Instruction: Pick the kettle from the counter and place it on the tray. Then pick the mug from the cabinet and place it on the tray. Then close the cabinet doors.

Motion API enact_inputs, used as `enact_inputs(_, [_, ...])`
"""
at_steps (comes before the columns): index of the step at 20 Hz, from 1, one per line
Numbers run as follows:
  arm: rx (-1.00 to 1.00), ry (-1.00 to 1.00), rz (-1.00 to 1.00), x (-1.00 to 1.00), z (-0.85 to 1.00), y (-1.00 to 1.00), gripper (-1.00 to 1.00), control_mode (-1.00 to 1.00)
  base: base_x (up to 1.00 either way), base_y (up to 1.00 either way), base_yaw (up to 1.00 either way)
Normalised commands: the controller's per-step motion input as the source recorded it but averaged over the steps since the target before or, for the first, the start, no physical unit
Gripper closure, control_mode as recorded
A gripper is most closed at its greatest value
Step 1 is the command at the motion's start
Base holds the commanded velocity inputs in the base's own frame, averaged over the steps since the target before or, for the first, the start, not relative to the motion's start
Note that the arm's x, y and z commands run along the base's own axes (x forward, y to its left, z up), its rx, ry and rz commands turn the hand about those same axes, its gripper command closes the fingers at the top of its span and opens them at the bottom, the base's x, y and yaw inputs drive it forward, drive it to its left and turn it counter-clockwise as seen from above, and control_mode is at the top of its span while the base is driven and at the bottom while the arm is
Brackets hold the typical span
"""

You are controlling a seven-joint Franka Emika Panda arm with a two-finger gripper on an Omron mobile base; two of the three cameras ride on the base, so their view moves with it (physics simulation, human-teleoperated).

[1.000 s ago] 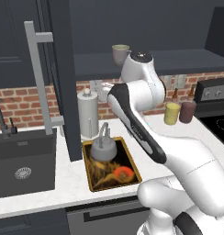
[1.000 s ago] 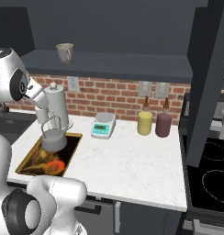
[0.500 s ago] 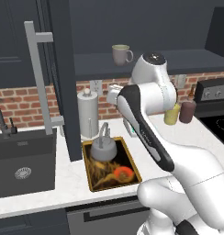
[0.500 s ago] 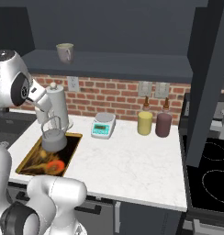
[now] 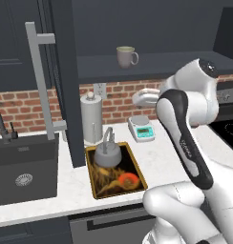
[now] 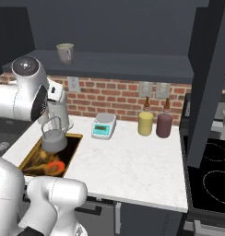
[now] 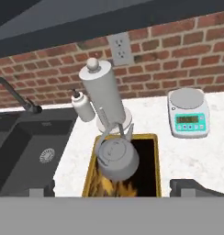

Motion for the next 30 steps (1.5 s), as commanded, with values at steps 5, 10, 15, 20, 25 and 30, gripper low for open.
enact_inputs(5, [-0.01, -0.56, 0.58, 0.05, 0.36, -0.58, -1.0, -1.0, 0.0, 0.0, 0.0])
enact_inputs(10, [0.0, -0.24, 0.33, 0.0, 0.26, -0.31, -1.0, -1.0, 0.0, 0.0, 0.0])
enact_inputs(15, [0.0, 0.0, 0.02, 0.01, 0.0, 0.0, -1.0, -1.0, 0.0, 0.0, 0.0])
enact_inputs(20, [0.0, -0.02, 0.0, 0.0, 0.02, -0.01, -1.0, -1.0, 0.0, 0.0, 0.0])
enact_inputs(25, [0.07, -0.05, 0.0, 0.0, 0.42, -0.02, -1.0, -1.0, 0.0, 0.0, 0.0])
enact_inputs(30, [0.05, 0.07, 0.0, 0.22, 0.48, 0.0, -1.0, -1.0, 0.0, 0.0, 0.0])
